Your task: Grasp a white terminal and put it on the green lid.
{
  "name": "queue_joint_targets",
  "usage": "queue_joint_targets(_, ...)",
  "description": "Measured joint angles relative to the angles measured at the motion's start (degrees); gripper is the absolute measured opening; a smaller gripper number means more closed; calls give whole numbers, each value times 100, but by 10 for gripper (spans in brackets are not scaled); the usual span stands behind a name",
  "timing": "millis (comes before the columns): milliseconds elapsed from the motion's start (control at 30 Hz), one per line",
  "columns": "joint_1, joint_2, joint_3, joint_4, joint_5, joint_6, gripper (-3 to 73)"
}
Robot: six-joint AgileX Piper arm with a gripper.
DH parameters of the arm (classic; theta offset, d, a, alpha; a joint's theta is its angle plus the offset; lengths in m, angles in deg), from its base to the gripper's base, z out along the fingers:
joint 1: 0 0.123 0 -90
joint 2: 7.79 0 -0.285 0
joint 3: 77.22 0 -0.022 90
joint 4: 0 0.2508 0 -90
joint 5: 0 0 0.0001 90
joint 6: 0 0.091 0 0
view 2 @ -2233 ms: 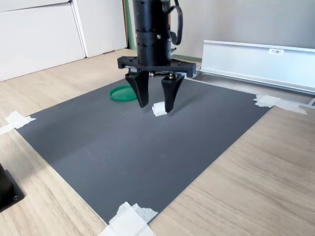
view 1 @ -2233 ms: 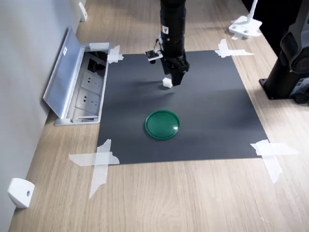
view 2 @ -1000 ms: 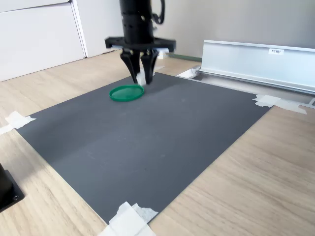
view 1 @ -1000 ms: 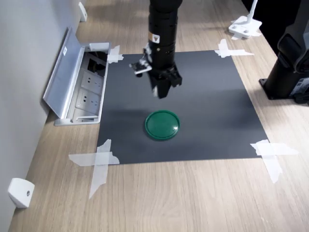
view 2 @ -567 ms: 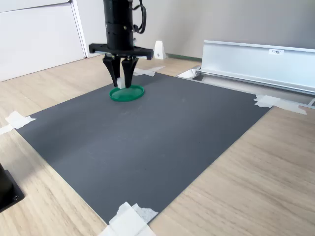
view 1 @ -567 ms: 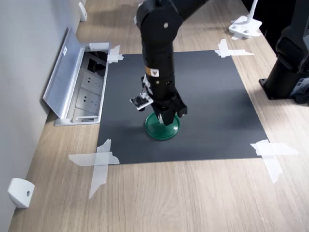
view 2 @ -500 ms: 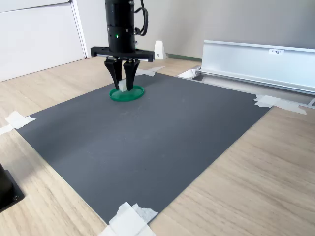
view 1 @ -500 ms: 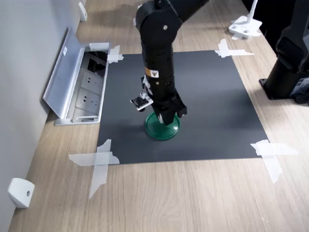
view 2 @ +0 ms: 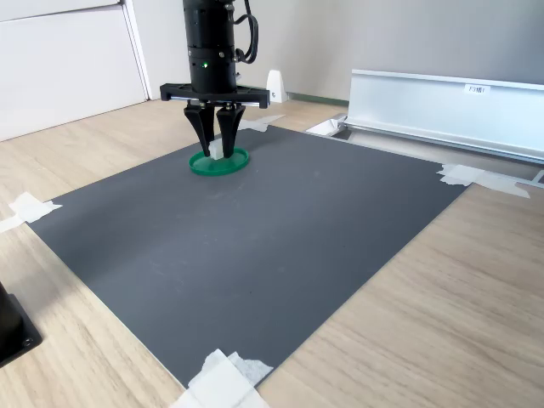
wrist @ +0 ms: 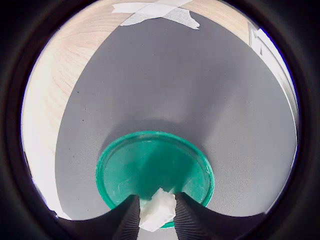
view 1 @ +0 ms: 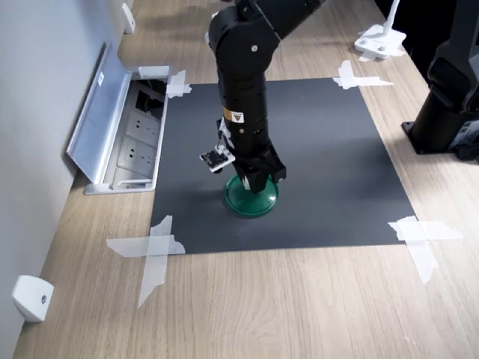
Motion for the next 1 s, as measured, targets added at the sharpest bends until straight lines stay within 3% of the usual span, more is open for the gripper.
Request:
queue_joint_targets(167, -12, 2, 0, -13, 76, 143, 482)
queue_joint_targets(300, -39, -103, 0, -30, 61, 196, 502)
queue_joint_targets(433, -102, -639, 0, -42, -181, 317, 379)
queue_joint_targets(600, -316, -1702, 48, -217, -455, 653, 112)
queue_joint_targets(667, -539, -2222, 226, -325, -595, 852, 43)
queue_joint_targets(833, -1310, -3688, 1374, -561, -1569, 1453, -2)
queue_joint_targets(1000, -1671, -5697, 3176, -704, -3249, 1580, -5)
